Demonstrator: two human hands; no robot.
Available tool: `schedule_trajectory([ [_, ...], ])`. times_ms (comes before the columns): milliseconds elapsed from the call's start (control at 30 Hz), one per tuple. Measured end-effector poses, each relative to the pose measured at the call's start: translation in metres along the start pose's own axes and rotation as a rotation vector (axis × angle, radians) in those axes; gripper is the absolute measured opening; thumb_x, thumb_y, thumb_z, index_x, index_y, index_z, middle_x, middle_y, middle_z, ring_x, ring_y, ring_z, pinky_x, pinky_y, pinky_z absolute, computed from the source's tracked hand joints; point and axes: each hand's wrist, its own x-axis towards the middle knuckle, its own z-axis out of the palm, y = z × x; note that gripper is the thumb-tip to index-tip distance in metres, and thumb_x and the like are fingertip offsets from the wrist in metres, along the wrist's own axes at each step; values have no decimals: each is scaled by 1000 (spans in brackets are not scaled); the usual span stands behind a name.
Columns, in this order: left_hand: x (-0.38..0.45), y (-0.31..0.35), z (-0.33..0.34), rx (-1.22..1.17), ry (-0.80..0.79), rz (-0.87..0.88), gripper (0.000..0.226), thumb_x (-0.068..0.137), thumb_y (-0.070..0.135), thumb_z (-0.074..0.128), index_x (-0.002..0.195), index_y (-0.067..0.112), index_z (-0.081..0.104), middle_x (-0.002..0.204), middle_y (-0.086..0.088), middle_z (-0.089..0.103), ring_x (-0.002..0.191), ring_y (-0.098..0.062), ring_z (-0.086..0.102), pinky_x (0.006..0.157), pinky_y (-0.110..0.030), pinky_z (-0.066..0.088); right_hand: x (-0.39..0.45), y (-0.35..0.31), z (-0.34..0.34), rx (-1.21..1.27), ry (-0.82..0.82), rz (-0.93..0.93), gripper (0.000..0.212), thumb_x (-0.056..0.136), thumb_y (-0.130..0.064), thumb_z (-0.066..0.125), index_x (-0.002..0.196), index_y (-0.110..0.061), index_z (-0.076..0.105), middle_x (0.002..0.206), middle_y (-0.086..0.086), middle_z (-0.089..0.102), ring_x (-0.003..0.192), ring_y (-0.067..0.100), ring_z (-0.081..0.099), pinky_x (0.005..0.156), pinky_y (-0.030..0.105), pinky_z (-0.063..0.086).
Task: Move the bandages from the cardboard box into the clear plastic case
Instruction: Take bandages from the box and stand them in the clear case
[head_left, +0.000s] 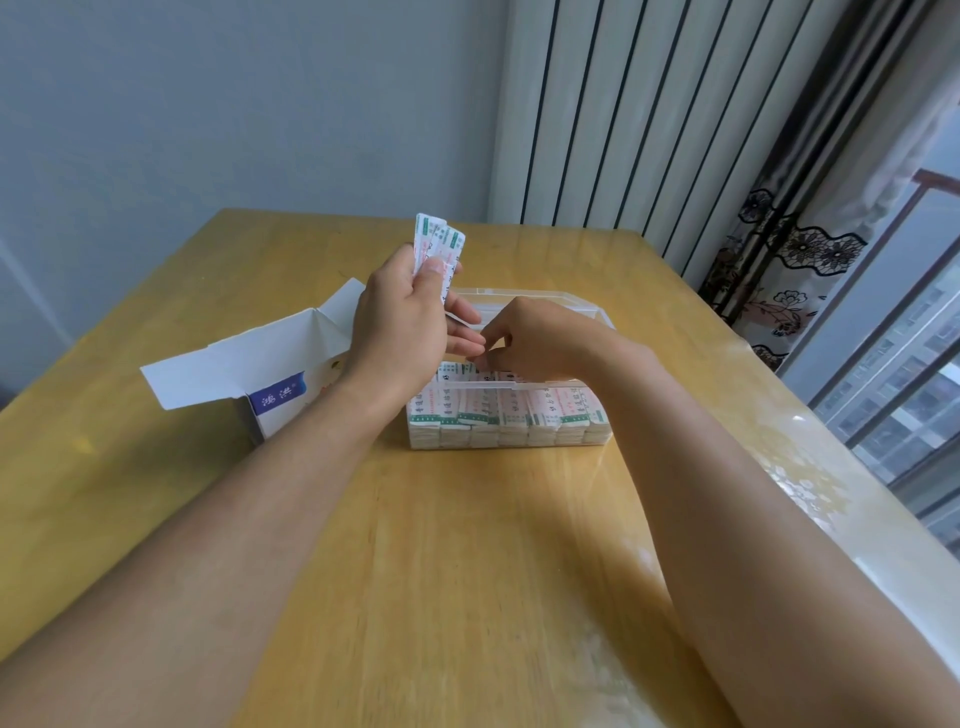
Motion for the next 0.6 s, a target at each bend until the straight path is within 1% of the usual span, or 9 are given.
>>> schedule_trajectory([
  [100, 0, 0, 0, 2, 4, -4, 28, 112, 21, 29, 115, 10, 55, 78, -12, 70, 60, -26, 73, 55, -28, 60, -3, -2, -2, -11, 17, -19, 20, 98, -32, 64, 113, -28, 76, 73, -17, 56, 64, 4, 47, 54, 20, 32],
  [233, 1, 0, 0, -4, 2, -3, 28, 112, 21, 29, 116, 9, 55, 80, -14, 70, 61, -29, 73, 57, -31, 62, -4, -4, -3, 16, 37, -35, 19, 95, -34, 68, 111, -27, 77, 67, -15, 53, 60, 6, 46, 53, 22, 31],
  [433, 1, 0, 0, 1, 5, -4, 29, 112, 21, 29, 117, 9, 55, 81, -14, 70, 61, -28, 73, 56, -29, 61, -5, -5, -2, 3, 41, -32, 20, 95, -32, 68, 112, -25, 77, 68, -15, 54, 60, 5, 48, 53, 22, 33],
  [500, 1, 0, 0, 0, 7, -4, 29, 112, 21, 29, 117, 9, 55, 81, -15, 70, 61, -28, 73, 56, -29, 61, -4, -5, -1, 19, 20, -11, 24, 93, -37, 70, 113, -25, 76, 70, -14, 54, 62, 5, 48, 54, 22, 33],
  [567, 2, -1, 0, -2, 6, -3, 28, 112, 21, 29, 116, 10, 55, 80, -14, 70, 61, -29, 74, 56, -31, 61, -4, -7, -1, 40, 25, -9, 27, 87, -43, 75, 110, -27, 75, 72, -14, 56, 64, 5, 51, 55, 22, 35],
  [600, 2, -1, 0, -5, 5, -3, 28, 111, 21, 29, 116, 10, 55, 79, -13, 70, 61, -29, 73, 57, -31, 61, -4, -7, -1, 40, 28, -14, 23, 86, -43, 76, 103, -28, 75, 72, -13, 56, 64, 4, 51, 54, 22, 35],
])
